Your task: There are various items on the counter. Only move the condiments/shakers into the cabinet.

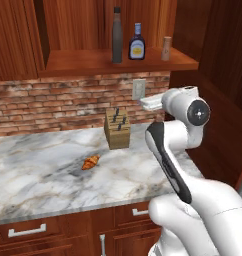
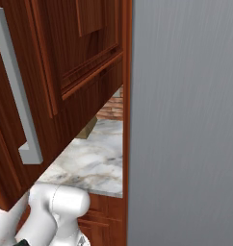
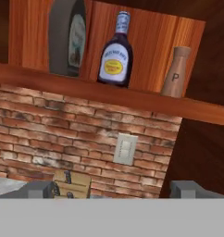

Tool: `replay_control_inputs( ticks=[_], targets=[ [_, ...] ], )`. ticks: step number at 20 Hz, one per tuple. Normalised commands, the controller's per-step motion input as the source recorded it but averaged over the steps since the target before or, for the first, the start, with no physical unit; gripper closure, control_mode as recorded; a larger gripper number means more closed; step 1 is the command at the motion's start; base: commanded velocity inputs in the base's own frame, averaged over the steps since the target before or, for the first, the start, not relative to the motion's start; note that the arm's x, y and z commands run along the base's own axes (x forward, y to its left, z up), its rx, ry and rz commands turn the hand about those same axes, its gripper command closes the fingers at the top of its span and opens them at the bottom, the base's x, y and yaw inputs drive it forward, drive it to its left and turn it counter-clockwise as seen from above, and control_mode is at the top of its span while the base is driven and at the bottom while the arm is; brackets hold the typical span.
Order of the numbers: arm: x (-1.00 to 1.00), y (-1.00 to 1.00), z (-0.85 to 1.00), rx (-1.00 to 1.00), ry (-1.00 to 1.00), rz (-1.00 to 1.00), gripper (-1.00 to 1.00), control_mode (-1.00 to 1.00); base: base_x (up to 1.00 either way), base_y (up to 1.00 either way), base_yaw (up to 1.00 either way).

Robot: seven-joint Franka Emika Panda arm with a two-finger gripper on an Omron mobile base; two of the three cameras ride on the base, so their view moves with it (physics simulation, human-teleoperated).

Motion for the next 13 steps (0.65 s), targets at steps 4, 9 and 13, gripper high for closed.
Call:
replay_control_inputs(
  ticks=[4, 9, 13],
  targets=[
    [-0.28, 0.04, -0.25, -0.03, 0.07, -0.01, -1.0, -1.0, 0.0, 0.0, 0.0],
    [-0.02, -0.03, 0.0, 0.01, 0.0, 0.0, -1.0, -1.0, 0.0, 0.0, 0.0],
    [-0.58, 0.23, 0.0, -0.01, 0.08, 0.03, -1.0, -1.0, 0.0, 0.0, 0.0]
  ],
)
